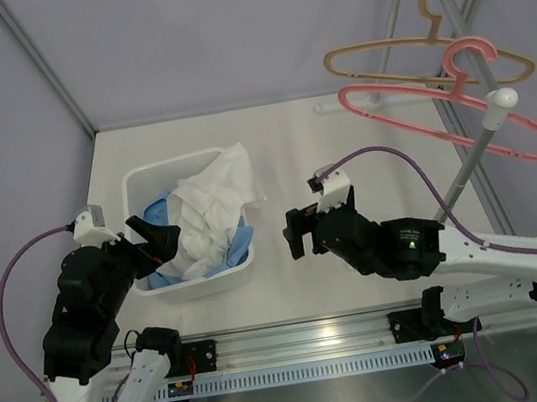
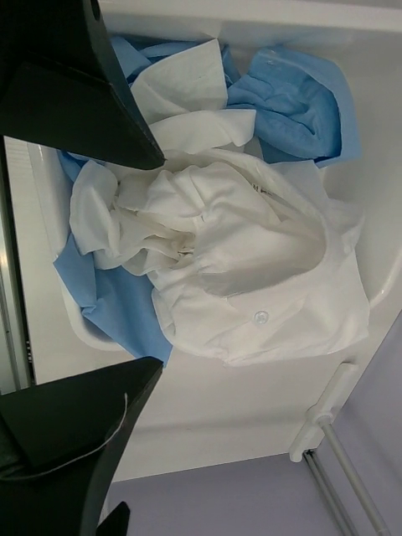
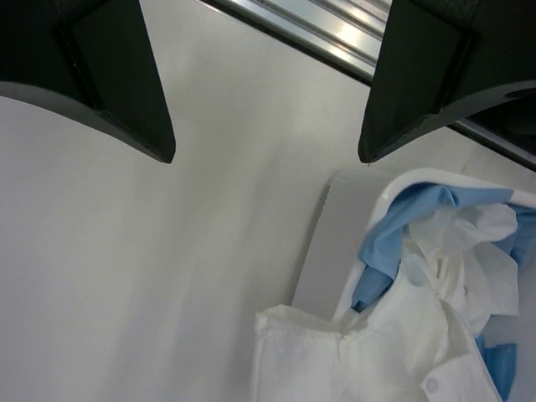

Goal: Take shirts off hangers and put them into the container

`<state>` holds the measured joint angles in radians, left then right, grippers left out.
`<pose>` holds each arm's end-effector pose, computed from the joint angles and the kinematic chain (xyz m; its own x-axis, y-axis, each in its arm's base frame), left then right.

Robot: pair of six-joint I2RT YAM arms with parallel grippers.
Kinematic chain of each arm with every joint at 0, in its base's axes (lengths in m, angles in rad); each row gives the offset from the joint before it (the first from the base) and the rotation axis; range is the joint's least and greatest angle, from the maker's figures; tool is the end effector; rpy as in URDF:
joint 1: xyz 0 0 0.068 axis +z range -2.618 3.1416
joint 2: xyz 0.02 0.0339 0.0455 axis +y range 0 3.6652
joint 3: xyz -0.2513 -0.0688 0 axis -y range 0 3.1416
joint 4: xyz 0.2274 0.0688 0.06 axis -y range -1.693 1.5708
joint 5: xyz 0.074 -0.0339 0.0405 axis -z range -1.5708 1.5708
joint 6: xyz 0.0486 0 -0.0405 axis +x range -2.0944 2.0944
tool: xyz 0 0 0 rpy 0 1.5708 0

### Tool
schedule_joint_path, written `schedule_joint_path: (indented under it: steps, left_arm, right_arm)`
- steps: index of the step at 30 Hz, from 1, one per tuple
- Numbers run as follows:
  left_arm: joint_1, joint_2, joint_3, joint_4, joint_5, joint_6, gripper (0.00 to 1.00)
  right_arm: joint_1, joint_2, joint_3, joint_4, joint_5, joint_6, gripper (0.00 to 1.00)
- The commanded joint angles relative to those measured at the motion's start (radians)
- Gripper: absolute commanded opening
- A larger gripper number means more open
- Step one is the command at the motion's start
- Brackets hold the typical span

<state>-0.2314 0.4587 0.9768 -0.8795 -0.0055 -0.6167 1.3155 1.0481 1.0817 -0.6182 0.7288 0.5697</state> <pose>0.0752 -0.0174 0.3462 -0.4105 -0.4975 -0.7642 -0.0160 0.8419 -0.5394 0.0848 0.1967 0.3380 -0.4310 -0.0582 -0.9005 -0.4145 0.8992 0.1403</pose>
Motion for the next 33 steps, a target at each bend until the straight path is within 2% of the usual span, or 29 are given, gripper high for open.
schedule_joint_path:
  steps: [1,2,7,9,13,20,25,28,33]
  left_arm:
    - [0.0,0.034,0.065,0.062,0.056,0.063,0.99]
    - [-0.002,0.05,0.085,0.051,0.065,0.069,0.99]
    - [0.0,0.049,0.103,0.033,0.114,0.089,0.99]
    - [0.0,0.038,0.111,0.025,0.125,0.097,0.99]
    - [0.0,0.041,0.14,-0.007,0.128,0.117,0.99]
    - [0.0,0.047,0.178,-0.01,0.151,0.124,0.99]
    - [0.0,0.046,0.177,-0.007,0.164,0.127,0.99]
    - [0.0,0.044,0.186,-0.018,0.156,0.136,0.99]
    - [-0.002,0.046,0.2,-0.036,0.144,0.153,0.99]
  right_arm:
    - [-0.136,0.11,0.062,0.294,-0.195,-0.123,0.99]
    - [-0.171,0.146,0.098,0.296,-0.272,-0.134,0.99]
    - [-0.298,0.43,0.343,0.261,-0.396,-0.177,1.0]
    - [-0.318,0.521,0.392,0.256,-0.431,-0.182,0.99]
    - [-0.357,0.587,0.442,0.297,-0.494,-0.172,0.97]
    - [-0.387,0.644,0.445,0.321,-0.506,-0.159,0.9]
    - [-0.404,0.679,0.451,0.35,-0.546,-0.16,0.75]
    - [-0.406,0.705,0.463,0.353,-0.548,-0.159,0.71]
    - [-0.406,0.743,0.474,0.367,-0.554,-0.156,0.7]
